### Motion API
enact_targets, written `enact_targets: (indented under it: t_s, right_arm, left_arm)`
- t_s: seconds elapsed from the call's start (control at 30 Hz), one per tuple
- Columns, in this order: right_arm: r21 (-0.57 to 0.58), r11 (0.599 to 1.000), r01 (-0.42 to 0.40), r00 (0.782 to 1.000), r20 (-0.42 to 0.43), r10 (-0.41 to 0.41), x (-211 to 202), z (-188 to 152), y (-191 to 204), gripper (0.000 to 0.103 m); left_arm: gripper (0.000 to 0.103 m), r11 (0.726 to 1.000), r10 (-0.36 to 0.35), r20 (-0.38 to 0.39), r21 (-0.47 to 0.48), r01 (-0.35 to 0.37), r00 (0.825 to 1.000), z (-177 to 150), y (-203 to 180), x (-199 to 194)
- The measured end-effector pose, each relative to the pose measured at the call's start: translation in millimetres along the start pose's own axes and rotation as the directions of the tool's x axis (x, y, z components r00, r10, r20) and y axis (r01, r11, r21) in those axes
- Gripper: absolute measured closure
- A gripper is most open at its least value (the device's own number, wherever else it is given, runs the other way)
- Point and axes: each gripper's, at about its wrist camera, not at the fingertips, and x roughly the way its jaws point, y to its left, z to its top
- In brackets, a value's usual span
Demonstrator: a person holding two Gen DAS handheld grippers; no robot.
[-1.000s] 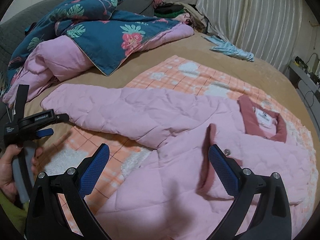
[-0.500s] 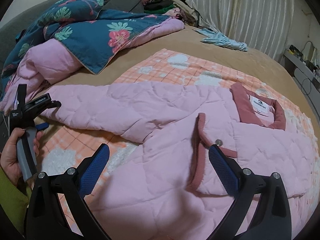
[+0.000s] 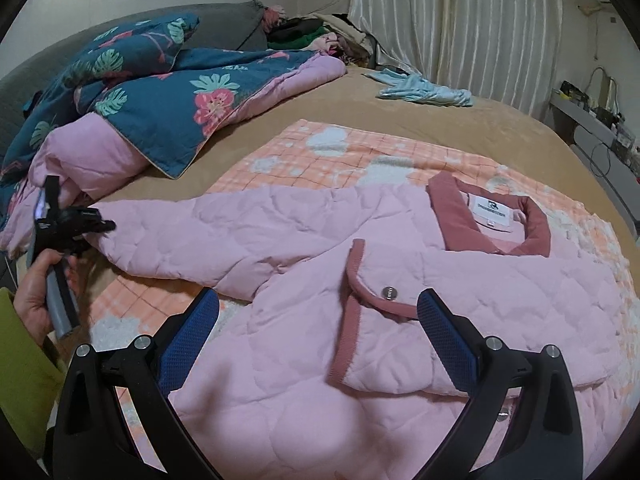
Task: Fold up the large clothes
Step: 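Lift the held sleeve with the left tool toward the jacket front, then carry the held sleeve across the jacket front with the left tool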
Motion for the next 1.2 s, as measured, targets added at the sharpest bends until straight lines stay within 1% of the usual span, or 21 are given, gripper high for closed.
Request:
enact_targets:
  t_s: [0.07,0.17,0.27,0.33,0.5,0.6,0.77,0.93,1.1,1.2]
  right_arm:
    - [0.02,1.0,-0.01,1.0,-0.01,0.01,-2.5,-0.1,-7.1,0.004]
    - [0.022,1.0,0.013,1.0,0.01,-0.013,-12.6,-0.9,-17.2,0.004]
    - [0.059,0.998,0.014,1.0,0.003,-0.014,-20.1,-3.3,-32.0,0.004]
    - [0.076,0.997,0.018,1.0,0.001,-0.018,-26.7,-3.5,-40.3,0.004]
    - [0.085,0.996,0.03,0.999,0.034,-0.033,-50.6,-6.5,-56.4,0.004]
    - [0.107,0.993,0.042,0.998,0.051,-0.048,-64.3,-9.5,-70.6,0.004]
    - [0.16,0.986,0.049,0.995,0.074,-0.061,-86.1,-12.6,-93.5,0.004]
    - [0.195,0.979,0.061,0.992,0.099,-0.082,-108.2,-15.9,-113.2,0.004]
    - [0.213,0.974,0.077,0.986,0.129,-0.106,-129.4,-20.5,-130.5,0.004]
    - [0.236,0.969,0.079,0.985,0.131,-0.112,-135.1,-25.7,-143.5,0.004]
  left_arm:
    - [0.092,0.999,-0.033,0.036,0.021,0.033,0.999,4.0,-10.9,-16.6]
    - [0.093,0.997,-0.069,0.067,0.049,0.066,0.995,6.0,-26.8,-35.6]
    - [0.094,0.99,-0.107,0.103,0.097,0.097,0.989,8.1,-53.0,-54.0]
    - [0.094,0.985,-0.139,0.116,0.122,0.125,0.983,7.7,-70.1,-68.8]
    - [0.095,0.962,-0.211,0.154,0.205,0.177,0.965,3.7,-111.4,-106.1]
    - [0.095,0.948,-0.252,0.161,0.239,0.211,0.954,-2.9,-131.0,-122.1]
    - [0.096,0.921,-0.301,0.15,0.303,0.246,0.942,-14.5,-163.8,-139.3]
    - [0.096,0.901,-0.336,0.13,0.332,0.278,0.933,-28.3,-187.9,-155.4]
    - [0.096,0.869,-0.375,0.115,0.388,0.306,0.92,-45.0,-214.9,-172.2]
    - [0.096,0.851,-0.39,0.106,0.421,0.314,0.915,-54.3,-232.1,-178.1]
